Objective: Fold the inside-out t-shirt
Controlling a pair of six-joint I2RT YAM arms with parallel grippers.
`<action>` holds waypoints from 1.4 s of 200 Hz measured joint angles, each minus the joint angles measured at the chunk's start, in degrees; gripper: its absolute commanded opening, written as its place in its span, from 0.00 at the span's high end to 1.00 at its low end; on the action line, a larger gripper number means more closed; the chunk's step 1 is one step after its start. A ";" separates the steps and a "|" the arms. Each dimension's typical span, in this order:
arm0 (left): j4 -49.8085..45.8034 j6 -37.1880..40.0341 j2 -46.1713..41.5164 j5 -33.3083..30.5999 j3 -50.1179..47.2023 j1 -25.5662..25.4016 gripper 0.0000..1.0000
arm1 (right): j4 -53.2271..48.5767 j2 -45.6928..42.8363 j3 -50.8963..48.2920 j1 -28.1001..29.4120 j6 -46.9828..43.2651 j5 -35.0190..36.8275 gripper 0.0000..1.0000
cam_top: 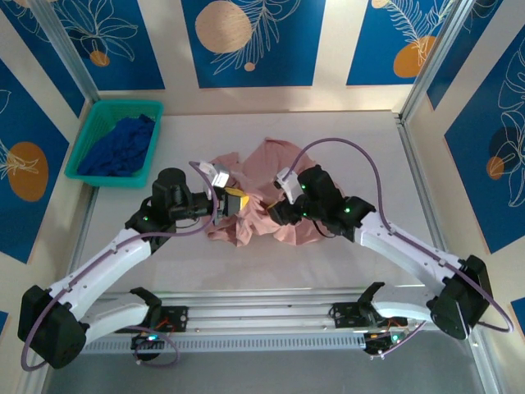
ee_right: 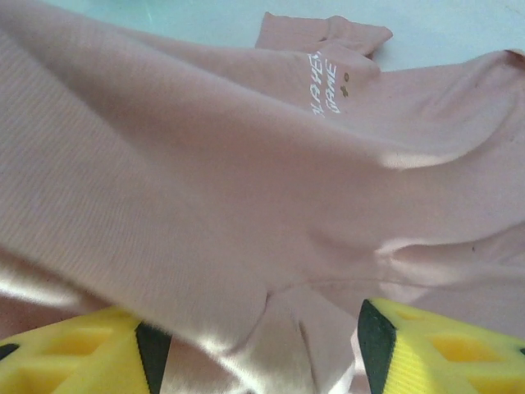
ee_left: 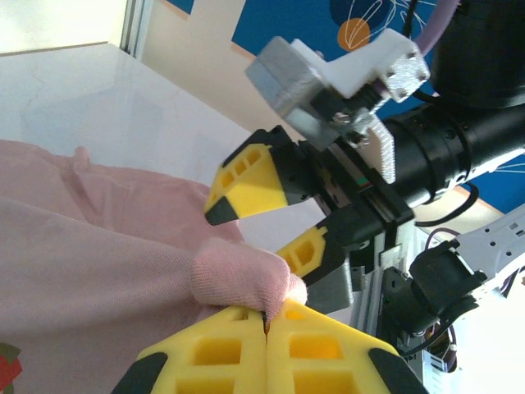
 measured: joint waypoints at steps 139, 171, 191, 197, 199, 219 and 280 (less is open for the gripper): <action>-18.95 1.29 3.26 -36.52 4.68 -1.55 0.57 | 14.49 5.44 2.36 -13.46 23.32 -48.98 1.00; -20.52 1.40 -2.82 -34.18 4.33 -6.67 0.50 | 17.70 6.80 2.34 -14.49 26.84 -51.06 1.00; -17.99 1.36 -4.68 -27.71 3.54 -8.15 0.49 | 18.56 7.06 2.08 -14.73 27.67 -51.32 1.00; -17.03 1.29 -4.42 -25.75 3.54 -8.22 0.49 | 18.56 7.08 2.08 -14.75 27.67 -51.32 1.00; -16.63 1.27 -4.20 -25.16 3.54 -8.22 0.49 | 18.56 7.08 2.08 -14.75 27.67 -51.32 1.00; -14.19 1.27 -1.97 -21.11 3.61 -8.22 0.49 | 18.73 7.08 1.97 -14.75 27.65 -51.30 1.00; -12.96 2.56 5.62 -18.45 6.86 -8.15 0.74 | 18.84 6.32 0.37 -14.75 27.61 -51.23 1.00</action>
